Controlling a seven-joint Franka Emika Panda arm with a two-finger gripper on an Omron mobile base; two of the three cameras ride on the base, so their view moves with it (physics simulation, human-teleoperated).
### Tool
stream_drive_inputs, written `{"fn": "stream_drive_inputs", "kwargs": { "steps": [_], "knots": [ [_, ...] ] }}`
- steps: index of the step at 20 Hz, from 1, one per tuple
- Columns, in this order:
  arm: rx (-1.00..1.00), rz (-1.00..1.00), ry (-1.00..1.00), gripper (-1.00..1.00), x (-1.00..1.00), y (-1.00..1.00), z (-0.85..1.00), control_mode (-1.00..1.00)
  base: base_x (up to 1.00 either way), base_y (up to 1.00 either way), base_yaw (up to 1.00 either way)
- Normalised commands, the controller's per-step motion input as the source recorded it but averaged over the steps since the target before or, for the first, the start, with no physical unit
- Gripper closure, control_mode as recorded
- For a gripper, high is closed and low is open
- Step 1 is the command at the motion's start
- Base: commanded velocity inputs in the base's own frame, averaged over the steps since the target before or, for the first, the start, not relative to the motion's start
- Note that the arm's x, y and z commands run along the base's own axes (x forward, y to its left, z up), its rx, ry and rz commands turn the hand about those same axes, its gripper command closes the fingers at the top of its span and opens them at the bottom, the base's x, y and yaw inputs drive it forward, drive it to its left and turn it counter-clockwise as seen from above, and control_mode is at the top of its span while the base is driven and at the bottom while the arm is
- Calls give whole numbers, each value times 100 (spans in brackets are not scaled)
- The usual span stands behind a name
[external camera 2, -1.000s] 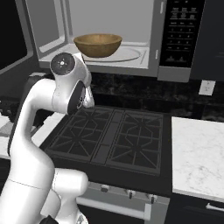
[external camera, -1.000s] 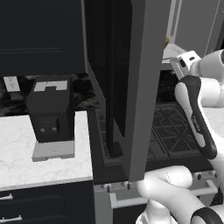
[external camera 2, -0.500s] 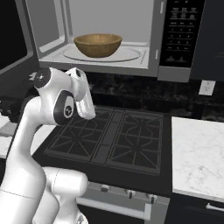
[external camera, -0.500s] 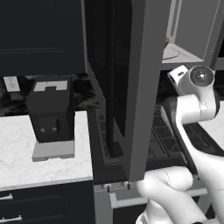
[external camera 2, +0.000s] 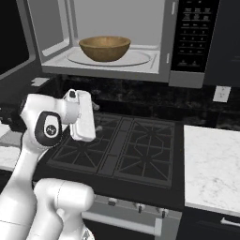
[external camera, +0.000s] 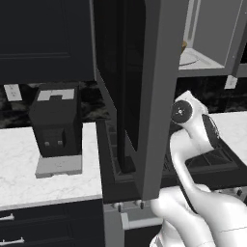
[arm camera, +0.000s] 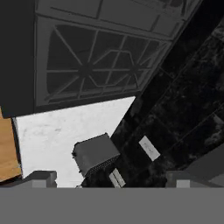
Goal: Pick the lemon from the sink and place it in the bowl. Then pick the bowl and place it in the microwave. Then close the microwave door and press the start button.
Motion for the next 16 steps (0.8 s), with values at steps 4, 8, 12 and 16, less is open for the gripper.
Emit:
{"fn": "stream_drive_inputs", "kwargs": {
  "steps": [4,8,12,16],
  "knots": [
    [-39,-17,-2,-100,-29,16,0,-100,0,0,0],
    [-45,-15,-7,-100,-36,27,0,-100,0,0,0],
    [-43,-12,-9,-100,-34,30,0,-100,0,0,0],
    [-31,-8,-2,-100,-37,68,0,-100,0,0,0]
  ]
}}
